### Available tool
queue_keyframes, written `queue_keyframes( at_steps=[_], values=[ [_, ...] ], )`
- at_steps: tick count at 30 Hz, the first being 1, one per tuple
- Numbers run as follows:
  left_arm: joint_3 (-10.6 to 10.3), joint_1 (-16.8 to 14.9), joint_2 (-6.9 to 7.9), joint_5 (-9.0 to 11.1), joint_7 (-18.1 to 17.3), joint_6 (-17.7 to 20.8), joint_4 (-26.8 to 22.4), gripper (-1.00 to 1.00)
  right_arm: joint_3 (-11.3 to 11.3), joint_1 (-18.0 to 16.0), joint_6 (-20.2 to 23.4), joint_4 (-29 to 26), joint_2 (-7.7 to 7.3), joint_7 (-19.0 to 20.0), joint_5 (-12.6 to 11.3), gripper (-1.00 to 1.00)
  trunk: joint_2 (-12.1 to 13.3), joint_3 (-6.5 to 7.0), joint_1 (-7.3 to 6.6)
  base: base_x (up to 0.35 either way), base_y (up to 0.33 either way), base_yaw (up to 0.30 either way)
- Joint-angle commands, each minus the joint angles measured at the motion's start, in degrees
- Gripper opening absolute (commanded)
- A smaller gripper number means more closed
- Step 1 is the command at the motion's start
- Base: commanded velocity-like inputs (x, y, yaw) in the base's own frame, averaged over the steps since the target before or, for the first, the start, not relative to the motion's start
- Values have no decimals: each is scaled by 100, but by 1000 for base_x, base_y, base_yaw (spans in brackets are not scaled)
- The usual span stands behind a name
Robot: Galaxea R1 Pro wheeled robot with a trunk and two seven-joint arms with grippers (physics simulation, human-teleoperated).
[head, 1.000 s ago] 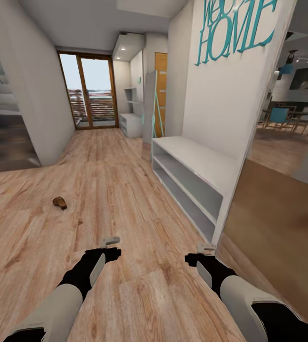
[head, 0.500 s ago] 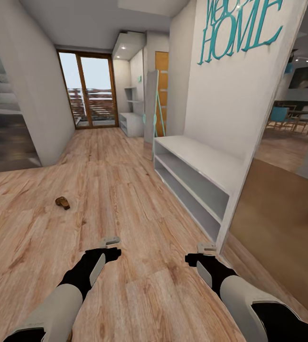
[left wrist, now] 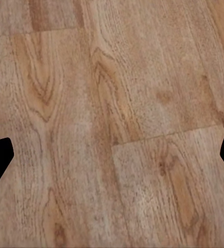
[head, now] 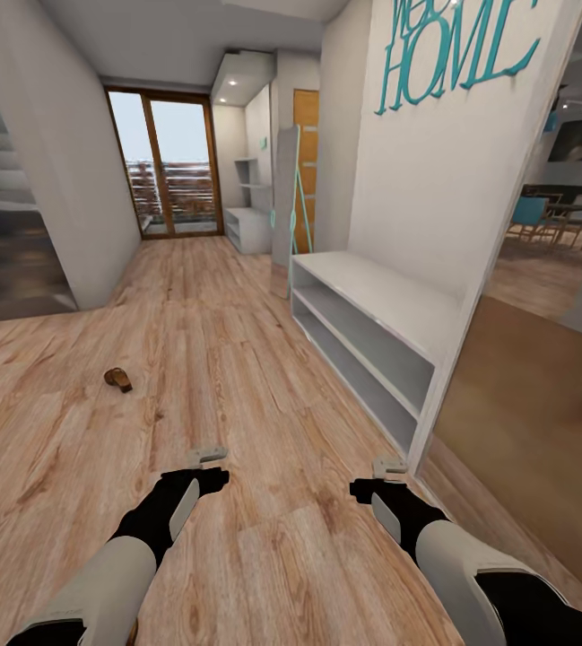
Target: Pick up the two gym shoes and the two sandals from the corridor floor and place them onto the hallstand (shoe rack) in the corridor, making sure they are on the rack and not on the floor. Arrange them so the two gym shoes are next to each other and the two sandals are next to each other.
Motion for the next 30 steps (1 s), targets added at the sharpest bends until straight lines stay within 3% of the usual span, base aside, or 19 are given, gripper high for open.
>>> queue_keyframes(
  at_steps=[1,11,30],
  values=[
    [0,0,0,0,0,0,0,100,0,0,0,0,0,0,0,100,0,-2,0,0,0,0],
    [0,0,0,0,-1,0,0,100,0,-2,0,3,0,0,0,100,0,-10,0,0,0,-96],
    [0,0,0,0,-1,0,0,100,0,-1,0,0,0,0,0,100,0,-11,0,0,0,-272]
  ],
)
